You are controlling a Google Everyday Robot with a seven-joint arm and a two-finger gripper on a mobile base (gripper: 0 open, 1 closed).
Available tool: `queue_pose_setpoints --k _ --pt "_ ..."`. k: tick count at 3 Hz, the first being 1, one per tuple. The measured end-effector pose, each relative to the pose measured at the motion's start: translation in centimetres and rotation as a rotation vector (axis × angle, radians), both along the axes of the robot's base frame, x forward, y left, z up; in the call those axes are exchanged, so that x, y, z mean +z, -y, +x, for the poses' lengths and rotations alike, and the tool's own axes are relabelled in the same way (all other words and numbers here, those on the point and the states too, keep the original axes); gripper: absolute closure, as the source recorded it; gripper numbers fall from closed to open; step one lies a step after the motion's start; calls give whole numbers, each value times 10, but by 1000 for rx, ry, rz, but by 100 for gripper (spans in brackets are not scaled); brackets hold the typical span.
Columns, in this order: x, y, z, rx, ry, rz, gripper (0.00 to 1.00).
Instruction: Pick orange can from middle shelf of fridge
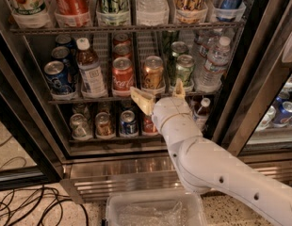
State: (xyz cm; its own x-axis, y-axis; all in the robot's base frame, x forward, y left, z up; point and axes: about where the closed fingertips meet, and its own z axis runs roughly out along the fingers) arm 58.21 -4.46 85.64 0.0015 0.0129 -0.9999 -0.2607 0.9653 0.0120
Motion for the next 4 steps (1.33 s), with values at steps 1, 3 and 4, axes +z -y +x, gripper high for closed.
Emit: queue_pose_setpoints --k 1,3,4 --pt "7 -1 10 -15 38 -4 20" --pt "15 -10 19 -28 83 -26 26" --pt "15 -11 22 -41 88 -39 28"
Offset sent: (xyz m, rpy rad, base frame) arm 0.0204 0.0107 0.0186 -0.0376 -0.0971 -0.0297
